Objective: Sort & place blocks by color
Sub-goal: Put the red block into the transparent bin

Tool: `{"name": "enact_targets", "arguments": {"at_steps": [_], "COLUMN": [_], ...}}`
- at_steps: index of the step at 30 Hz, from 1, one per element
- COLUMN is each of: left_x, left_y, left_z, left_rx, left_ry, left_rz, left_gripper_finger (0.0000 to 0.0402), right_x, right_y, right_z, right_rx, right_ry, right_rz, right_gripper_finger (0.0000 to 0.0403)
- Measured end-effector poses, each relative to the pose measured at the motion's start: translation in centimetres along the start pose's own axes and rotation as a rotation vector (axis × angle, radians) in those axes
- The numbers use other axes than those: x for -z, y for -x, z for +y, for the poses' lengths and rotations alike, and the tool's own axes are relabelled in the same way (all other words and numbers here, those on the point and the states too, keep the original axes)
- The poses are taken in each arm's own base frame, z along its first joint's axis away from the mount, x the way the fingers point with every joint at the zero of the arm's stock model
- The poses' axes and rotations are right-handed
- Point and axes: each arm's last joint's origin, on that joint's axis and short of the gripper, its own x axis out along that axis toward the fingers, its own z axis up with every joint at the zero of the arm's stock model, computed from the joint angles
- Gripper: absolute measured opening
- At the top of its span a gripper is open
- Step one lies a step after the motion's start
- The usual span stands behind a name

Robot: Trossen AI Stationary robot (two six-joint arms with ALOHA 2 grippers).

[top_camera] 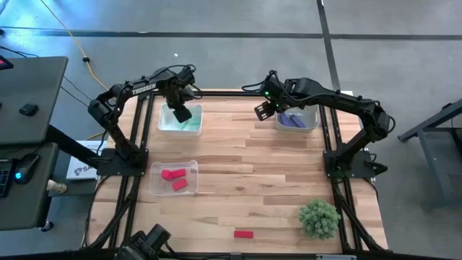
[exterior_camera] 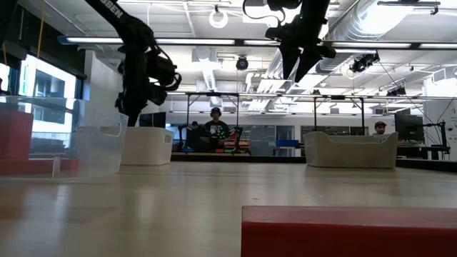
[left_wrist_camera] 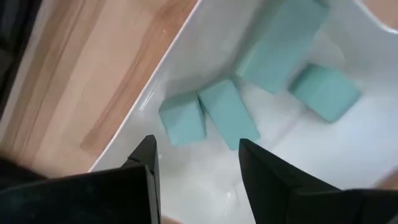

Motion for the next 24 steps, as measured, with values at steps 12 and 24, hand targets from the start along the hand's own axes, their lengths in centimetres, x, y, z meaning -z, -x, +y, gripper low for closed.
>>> {"name": "enact_targets", "arguments": {"at_steps": [12,24], "left_x": [1.3,7.0], "left_y": [7.2,13.4], "left_z": [-2.7,-9.4], "left_rx": [0.026,0.189], "left_ry": [-0.03,-0.274], "left_rz": [-0.216,-0.491], "left_gripper_finger": [0.0124,0.0124], "right_x": [-0.3,-0.9], "right_y": [0.0,0.1], "right_z": [0.2,0.6], "right_rx": [-0.022,-0.063], "right_ry": [-0.009,0.059], "right_rz": [-0.032,-0.089], "right_gripper_finger": [0.0165,0.0165]}}
